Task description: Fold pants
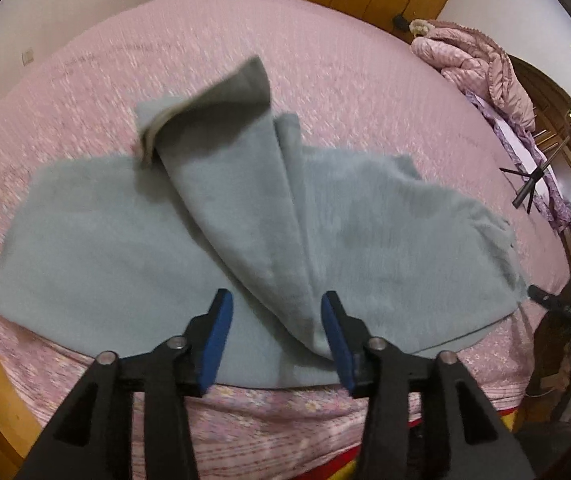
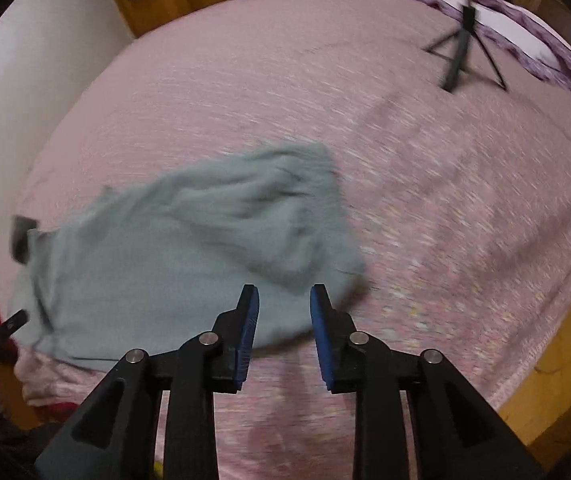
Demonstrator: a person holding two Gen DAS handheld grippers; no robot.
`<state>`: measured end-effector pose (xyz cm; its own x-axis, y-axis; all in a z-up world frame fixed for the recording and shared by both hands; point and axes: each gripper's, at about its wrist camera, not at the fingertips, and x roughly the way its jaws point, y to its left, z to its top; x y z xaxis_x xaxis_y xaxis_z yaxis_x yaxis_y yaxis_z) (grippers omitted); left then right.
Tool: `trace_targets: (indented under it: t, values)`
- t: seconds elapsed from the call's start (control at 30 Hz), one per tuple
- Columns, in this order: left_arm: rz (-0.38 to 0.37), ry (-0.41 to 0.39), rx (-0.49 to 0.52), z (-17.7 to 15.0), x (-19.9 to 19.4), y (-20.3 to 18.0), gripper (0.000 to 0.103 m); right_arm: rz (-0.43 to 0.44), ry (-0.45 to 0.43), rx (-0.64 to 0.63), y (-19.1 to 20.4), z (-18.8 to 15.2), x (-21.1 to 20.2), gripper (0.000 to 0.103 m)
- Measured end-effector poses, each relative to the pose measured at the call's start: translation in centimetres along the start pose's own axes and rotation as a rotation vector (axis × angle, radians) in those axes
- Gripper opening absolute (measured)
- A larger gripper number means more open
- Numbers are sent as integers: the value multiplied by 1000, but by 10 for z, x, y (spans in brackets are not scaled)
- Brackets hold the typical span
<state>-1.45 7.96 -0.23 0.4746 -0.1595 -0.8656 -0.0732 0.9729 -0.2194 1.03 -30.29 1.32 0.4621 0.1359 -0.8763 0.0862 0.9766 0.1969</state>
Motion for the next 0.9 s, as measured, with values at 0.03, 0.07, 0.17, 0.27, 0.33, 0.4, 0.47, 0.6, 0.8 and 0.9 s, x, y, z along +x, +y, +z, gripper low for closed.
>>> trace_targets:
  t: [0.03,0.07,0.17,0.27,0.33,0.4,0.47,0.6,0.8,0.9]
  values:
    - [13,-8,3,4,-1,1,51,22,-2,-14,8,-1,-3,31]
    - [22,-16,1,6,-2,3,51,44,0,-34,18,0,-5,32]
    - [16,-36,-23,10,-8,12,51,91,17,-88,43,11,6,33]
    - [7,-52,-38,16,-13,17,51,122,30,-117,68,20,23,33]
    - [10,-59,-34,22,-14,15,52,146,43,-135,87,25,35,33]
    - [6,-65,-27,28,-14,11,56,166,60,-153,105,29,48,33]
    - [7,-71,-20,36,-11,4,61,183,77,-166,122,30,59,33]
    - [22,-70,-4,50,-2,-7,67,221,99,-196,151,30,79,33]
    - [71,-46,21,73,29,-25,71,219,145,-241,174,20,106,33]
    - [68,-13,20,80,49,-26,72,232,140,-237,171,18,110,33]
